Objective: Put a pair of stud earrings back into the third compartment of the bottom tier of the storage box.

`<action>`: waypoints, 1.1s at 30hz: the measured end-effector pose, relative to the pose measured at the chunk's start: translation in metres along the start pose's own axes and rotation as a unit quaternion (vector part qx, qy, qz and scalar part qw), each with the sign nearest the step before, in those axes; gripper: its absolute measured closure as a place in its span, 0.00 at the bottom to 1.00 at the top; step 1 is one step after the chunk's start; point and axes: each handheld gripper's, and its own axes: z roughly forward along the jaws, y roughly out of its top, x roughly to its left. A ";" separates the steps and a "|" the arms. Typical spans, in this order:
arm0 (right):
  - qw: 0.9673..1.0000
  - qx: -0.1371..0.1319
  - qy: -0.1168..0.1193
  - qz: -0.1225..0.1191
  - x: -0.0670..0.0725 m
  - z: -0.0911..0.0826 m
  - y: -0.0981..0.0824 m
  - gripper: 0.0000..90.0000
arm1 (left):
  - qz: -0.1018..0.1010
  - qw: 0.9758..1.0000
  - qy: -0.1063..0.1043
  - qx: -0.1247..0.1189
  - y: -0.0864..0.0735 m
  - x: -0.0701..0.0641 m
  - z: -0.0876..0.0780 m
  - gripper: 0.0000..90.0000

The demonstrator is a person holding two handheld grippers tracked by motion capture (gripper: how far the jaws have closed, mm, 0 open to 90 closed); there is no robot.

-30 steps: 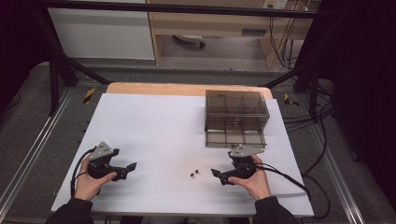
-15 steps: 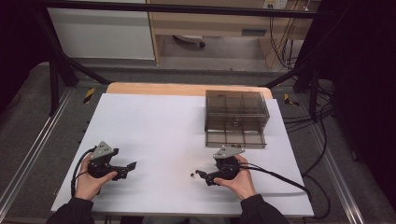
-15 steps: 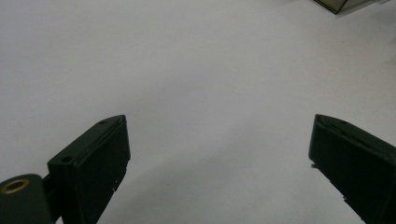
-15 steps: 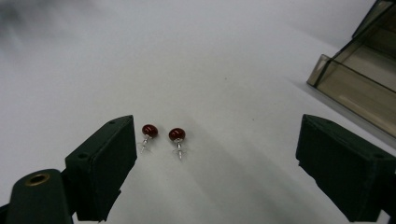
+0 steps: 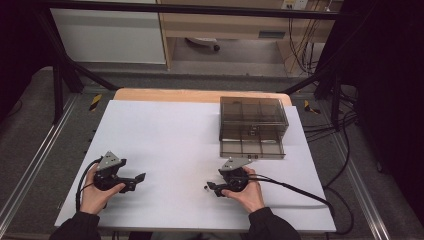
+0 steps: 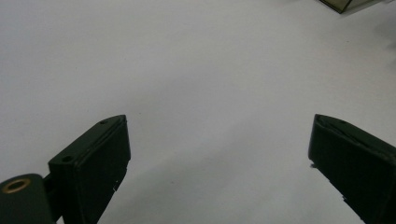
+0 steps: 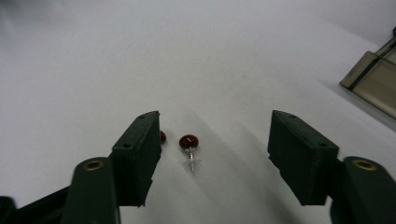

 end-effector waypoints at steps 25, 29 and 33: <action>1.000 0.027 0.016 0.000 0.003 0.004 -0.004 0.91 | 0.003 1.000 -0.001 0.000 0.000 0.000 -0.001 0.06; 0.999 0.027 0.018 0.001 0.002 0.003 -0.004 0.92 | 0.003 1.000 -0.001 -0.001 0.000 0.000 -0.001 0.06; 1.000 0.023 0.020 0.000 0.002 0.000 -0.002 0.92 | 0.003 1.000 0.000 0.000 0.000 0.000 -0.001 0.06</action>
